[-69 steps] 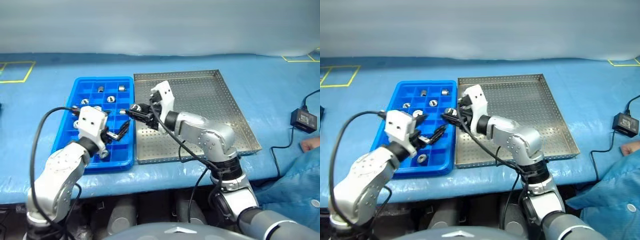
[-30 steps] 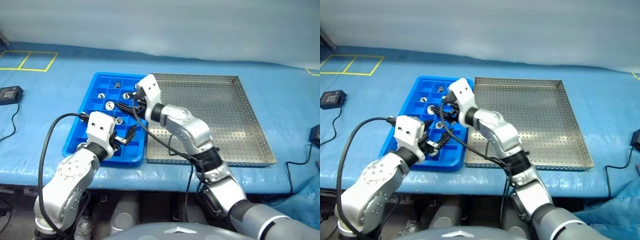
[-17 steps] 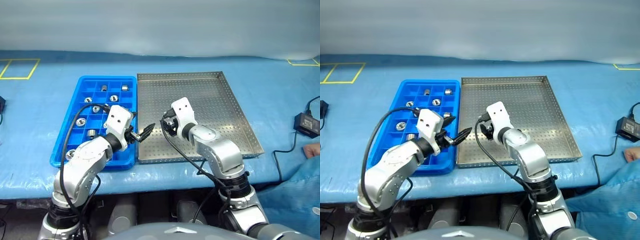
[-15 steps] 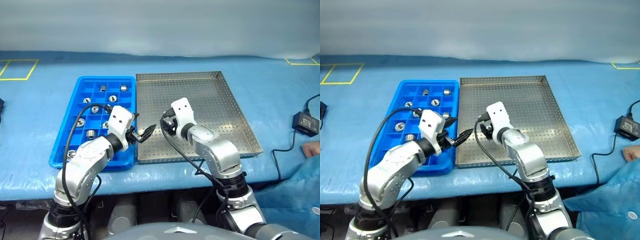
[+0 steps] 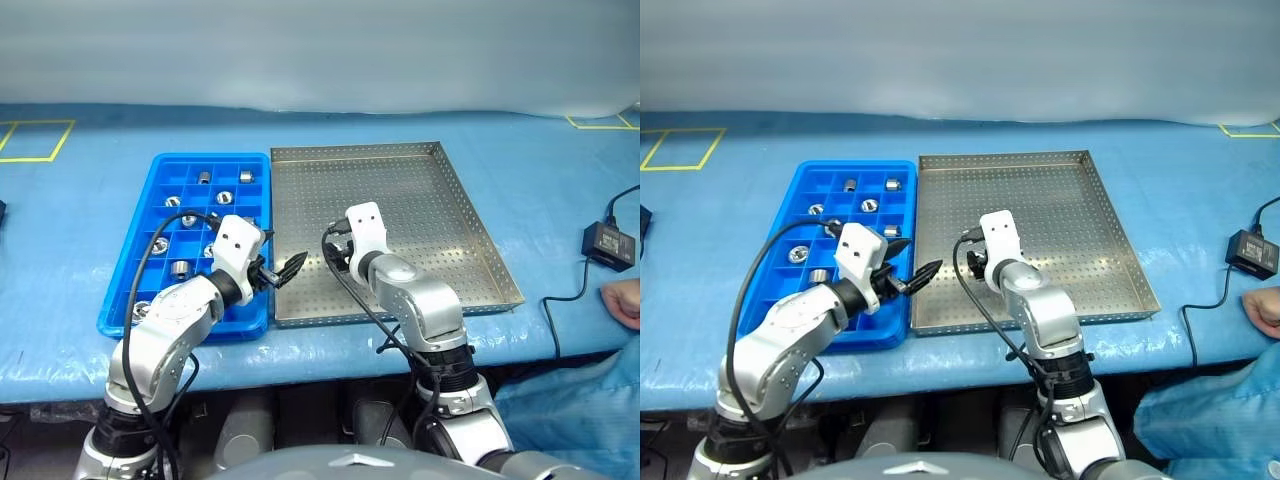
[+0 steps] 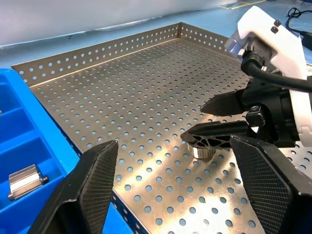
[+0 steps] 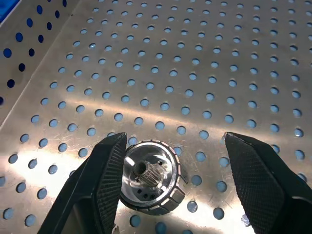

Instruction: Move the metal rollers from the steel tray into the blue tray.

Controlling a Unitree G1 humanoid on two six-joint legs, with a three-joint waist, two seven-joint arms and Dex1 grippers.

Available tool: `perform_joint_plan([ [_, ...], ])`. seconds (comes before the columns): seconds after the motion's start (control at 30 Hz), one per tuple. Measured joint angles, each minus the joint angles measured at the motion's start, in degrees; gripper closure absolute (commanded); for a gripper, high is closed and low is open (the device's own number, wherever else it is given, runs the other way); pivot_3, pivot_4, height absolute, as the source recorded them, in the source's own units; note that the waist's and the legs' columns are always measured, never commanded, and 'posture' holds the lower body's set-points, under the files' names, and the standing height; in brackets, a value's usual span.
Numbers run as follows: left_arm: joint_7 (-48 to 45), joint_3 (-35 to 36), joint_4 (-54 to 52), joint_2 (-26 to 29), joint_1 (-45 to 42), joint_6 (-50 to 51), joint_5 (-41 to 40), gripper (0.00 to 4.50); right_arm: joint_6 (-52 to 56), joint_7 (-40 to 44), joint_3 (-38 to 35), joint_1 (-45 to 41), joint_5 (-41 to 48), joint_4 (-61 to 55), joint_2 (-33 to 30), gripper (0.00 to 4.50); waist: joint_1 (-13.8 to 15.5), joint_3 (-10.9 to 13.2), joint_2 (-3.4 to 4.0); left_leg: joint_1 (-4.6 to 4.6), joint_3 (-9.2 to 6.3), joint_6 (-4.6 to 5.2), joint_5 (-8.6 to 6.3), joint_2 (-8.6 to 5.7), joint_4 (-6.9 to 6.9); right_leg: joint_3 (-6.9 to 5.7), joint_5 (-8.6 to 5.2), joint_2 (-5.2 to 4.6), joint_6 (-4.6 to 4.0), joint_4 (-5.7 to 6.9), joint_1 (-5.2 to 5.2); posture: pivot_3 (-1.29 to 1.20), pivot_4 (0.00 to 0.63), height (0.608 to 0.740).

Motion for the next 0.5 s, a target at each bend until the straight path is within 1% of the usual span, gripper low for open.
perform_joint_plan([
  [0.1, 0.3, 0.3, 0.0, 0.0, 0.0, 0.0, 0.0, 0.49, 0.7, -0.1, -1.4, 0.0, 0.5, 0.9, 1.4, 2.66, 0.1, 0.0, 0.0, 0.0, -0.01, 0.0, 0.0, 0.02, 0.04, -0.01, 0.0, -0.01, 0.0, 0.02, 0.02, 0.07, 0.15, 0.74],
  [0.13, 0.3, 0.3, 0.0, 0.0, 0.0, 0.0, 0.0, 0.49, 1.0, -0.1, -2.1, -0.1, 0.7, 0.9, 1.7, 2.76, 0.1, 0.0, -0.02, 0.01, -0.01, 0.0, 0.0, 0.02, 0.04, -0.01, 0.0, -0.01, 0.0, 0.02, 0.04, 0.07, 0.15, 0.74],
  [0.37, 1.2, 0.7, -0.7, 0.8, 0.5, 0.0, 0.0, 0.49, 0.9, -0.1, -3.6, -0.1, 1.1, 1.2, 3.1, 2.76, 0.1, 0.0, -0.02, 0.04, -0.02, 0.0, 0.0, 0.03, 0.05, -0.01, 0.0, -0.02, 0.01, 0.05, 0.04, 0.1, 0.15, 0.74],
  [0.5, 2.4, 2.8, -3.0, 1.5, 2.8, 0.8, 0.0, 0.49, 1.3, 1.7, -3.6, -0.7, 2.4, 1.1, 2.9, 2.76, 0.1, 0.0, 0.0, 0.01, 0.0, 0.0, 0.0, 0.07, 0.03, 0.0, 0.0, -0.02, 0.0, 0.06, -0.02, 0.14, 0.15, 0.74],
])
